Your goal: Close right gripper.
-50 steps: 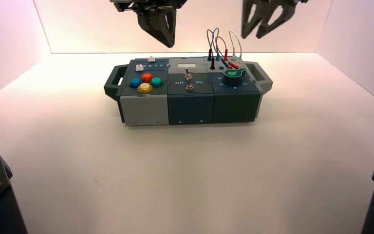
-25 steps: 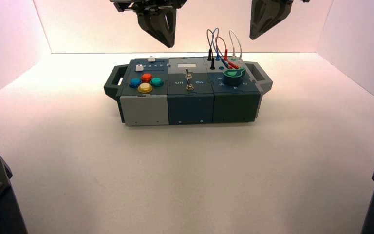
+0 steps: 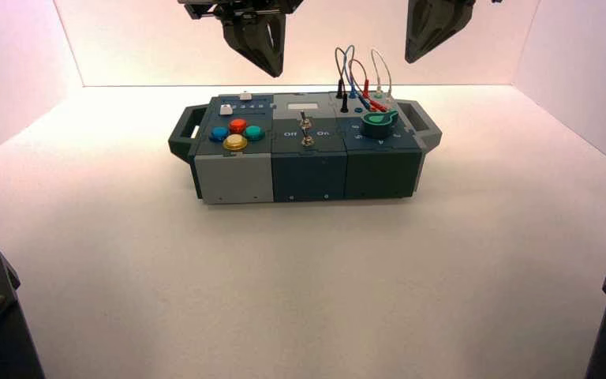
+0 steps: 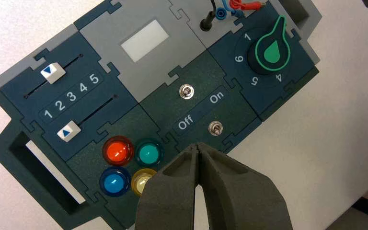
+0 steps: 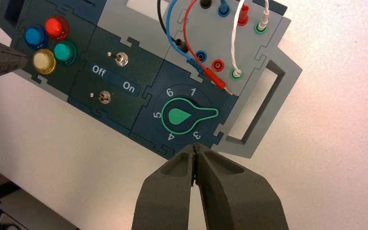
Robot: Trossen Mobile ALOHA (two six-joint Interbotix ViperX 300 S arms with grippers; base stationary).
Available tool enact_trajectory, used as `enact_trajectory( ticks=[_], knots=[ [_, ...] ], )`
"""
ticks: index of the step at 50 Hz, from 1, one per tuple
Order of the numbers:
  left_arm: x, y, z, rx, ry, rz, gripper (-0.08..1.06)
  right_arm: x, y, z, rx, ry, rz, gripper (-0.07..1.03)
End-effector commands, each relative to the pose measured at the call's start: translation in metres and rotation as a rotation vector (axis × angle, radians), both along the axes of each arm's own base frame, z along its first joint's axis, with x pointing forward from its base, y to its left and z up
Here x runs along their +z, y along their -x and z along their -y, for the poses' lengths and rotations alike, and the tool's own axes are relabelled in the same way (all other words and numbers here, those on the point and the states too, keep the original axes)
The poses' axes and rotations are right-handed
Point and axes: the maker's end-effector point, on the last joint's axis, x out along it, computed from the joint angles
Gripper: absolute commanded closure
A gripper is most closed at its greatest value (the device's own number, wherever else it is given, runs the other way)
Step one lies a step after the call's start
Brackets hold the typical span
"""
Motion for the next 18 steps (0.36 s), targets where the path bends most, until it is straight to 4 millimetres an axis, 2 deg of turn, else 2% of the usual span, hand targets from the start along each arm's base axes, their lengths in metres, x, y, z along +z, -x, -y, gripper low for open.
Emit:
enact_trajectory(
  ticks=[1,18],
  knots=[
    [0.0141,-0.0054,0.0044,-0.005,0.023,0.037,1.01,0.0201,-0.0072,-0.0024,0.006,-0.017,0.059,0.98],
    [0.0128,-0.0052,0.0043,-0.005,0.021,0.033,1.01,0.0191,-0.0078,-0.0014,0.008,-0.01,0.062,0.98]
  ],
)
